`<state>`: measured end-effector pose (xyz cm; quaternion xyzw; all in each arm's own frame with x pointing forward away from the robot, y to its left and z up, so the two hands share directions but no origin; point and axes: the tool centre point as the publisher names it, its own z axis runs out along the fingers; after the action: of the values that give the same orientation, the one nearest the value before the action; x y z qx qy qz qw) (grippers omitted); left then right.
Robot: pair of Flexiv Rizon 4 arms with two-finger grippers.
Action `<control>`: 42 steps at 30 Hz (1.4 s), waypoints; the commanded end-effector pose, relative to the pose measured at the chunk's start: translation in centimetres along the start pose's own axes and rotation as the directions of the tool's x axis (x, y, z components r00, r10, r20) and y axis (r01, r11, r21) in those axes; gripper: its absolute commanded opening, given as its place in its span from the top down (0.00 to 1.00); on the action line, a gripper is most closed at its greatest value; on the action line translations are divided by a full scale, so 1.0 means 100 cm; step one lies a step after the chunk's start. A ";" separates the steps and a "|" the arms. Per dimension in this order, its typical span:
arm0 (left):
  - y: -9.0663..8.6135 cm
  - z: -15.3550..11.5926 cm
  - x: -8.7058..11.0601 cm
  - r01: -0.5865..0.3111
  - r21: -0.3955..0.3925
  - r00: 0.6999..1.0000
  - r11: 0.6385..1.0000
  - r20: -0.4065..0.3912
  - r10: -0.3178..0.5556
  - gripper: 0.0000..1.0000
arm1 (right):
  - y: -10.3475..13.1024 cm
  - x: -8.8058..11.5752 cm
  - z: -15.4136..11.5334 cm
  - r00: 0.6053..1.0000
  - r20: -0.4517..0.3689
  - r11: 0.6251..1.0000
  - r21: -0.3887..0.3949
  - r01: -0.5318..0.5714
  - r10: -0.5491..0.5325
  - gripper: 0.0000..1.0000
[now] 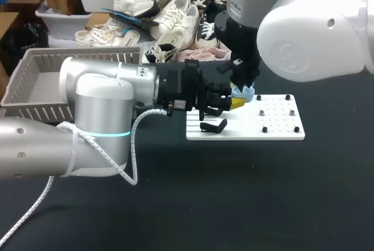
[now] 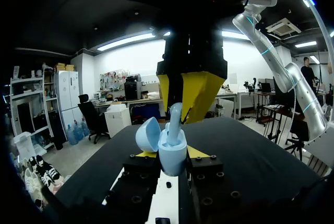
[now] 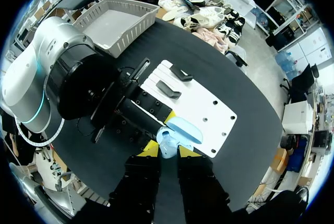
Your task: Pick up each earbud case from the left stands, insert the matching earbuds, close the lid, and place the case in the box.
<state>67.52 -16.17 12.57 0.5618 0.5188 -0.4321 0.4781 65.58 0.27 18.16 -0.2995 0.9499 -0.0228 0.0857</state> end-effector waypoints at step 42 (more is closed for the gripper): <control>0.000 0.000 0.001 -0.001 -0.001 1.000 1.000 0.002 0.001 1.00 | 0.000 -0.004 0.001 1.000 0.004 1.000 0.002 -0.012 0.012 1.00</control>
<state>67.54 -16.17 12.57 0.5617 0.5189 -0.4320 0.4780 65.92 0.44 18.08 -0.2952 0.9512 -0.0213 0.0872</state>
